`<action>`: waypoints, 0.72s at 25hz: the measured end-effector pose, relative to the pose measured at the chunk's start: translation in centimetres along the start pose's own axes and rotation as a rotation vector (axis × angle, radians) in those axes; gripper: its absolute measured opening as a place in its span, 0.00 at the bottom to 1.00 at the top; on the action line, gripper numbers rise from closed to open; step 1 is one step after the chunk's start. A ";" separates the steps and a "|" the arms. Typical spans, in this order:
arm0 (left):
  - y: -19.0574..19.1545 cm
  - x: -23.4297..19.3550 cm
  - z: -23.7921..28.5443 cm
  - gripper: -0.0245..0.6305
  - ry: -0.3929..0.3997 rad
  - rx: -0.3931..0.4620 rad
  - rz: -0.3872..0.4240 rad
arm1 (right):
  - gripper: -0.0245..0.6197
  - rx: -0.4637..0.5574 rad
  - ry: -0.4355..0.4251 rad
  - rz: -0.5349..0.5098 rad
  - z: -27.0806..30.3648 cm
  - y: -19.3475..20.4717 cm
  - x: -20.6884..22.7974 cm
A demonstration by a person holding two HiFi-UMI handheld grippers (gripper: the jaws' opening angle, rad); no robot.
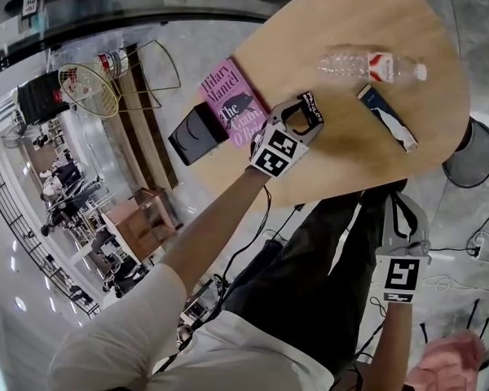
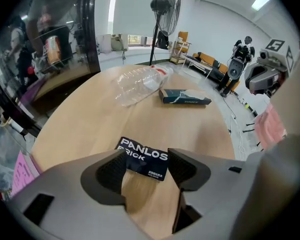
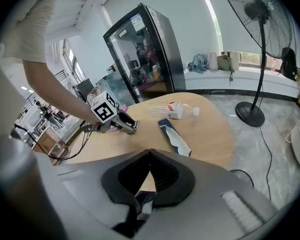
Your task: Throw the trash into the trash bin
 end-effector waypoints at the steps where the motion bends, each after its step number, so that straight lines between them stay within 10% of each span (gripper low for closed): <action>1: 0.2 -0.1 0.3 0.44 -0.002 -0.011 -0.001 | 0.05 0.000 0.004 0.006 0.1 0.1 0.1; 10: 0.2 -0.7 0.4 0.11 -0.043 -0.012 0.050 | 0.05 -0.006 0.045 0.068 1.1 1.4 0.2; 18: 0.0 0.2 0.3 0.07 -0.024 -0.018 0.076 | 0.05 0.013 0.065 0.099 0.5 2.2 -0.3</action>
Point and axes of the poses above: the fingertips, and each gripper's own axes: z forward along the fingers, x to its right, y out of its underside, the point moved 10 cm from there along -z, backward along the fingers, and after that the axes turned 13 degrees about y, right-handed, at the moved point
